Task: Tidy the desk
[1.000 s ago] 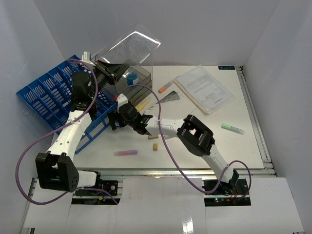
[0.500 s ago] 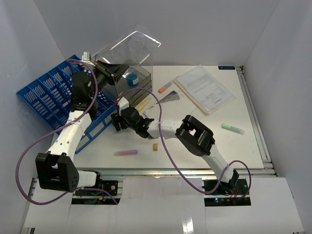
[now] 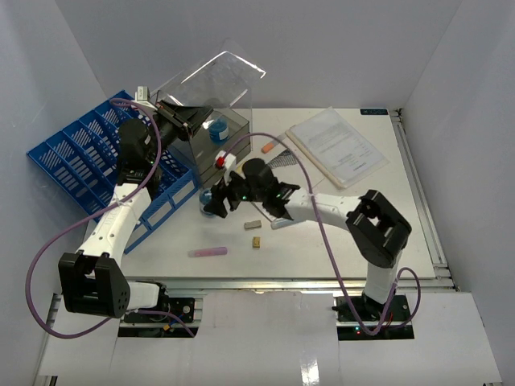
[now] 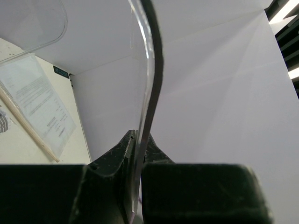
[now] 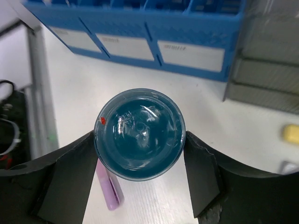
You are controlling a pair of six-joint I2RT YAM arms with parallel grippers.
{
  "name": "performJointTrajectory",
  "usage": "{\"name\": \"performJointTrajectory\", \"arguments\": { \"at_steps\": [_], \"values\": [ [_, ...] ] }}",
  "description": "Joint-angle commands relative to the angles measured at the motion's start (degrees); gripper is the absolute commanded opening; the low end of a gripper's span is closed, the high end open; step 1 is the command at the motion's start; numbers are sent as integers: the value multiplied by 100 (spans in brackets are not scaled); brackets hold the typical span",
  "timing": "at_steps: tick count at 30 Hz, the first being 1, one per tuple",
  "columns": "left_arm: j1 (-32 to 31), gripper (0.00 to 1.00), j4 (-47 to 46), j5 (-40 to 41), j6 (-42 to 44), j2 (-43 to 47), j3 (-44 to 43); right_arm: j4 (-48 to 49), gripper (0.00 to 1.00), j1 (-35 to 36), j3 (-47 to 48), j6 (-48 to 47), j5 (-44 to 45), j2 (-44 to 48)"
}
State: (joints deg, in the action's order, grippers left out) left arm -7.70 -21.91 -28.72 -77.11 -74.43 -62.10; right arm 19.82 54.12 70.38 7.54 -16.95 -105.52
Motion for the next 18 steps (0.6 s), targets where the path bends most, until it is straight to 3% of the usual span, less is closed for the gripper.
{"name": "performJointTrajectory", "arguments": {
  "at_steps": [1,8,14,18],
  "values": [
    [-47,0,-235,-133,-375,229,50,585,8,-1221,231,627,-1858,448],
    [-47,0,-272,-163,-415,149,-70,1313,8,-1888,915,1981,-1966,27],
    [-47,0,-254,-259,-474,111,-145,1709,8,-1912,2260,3459,-2027,-1084],
    [-47,0,-252,-297,-489,82,-151,1925,8,-1801,2828,3883,-1602,-1473]
  ]
}}
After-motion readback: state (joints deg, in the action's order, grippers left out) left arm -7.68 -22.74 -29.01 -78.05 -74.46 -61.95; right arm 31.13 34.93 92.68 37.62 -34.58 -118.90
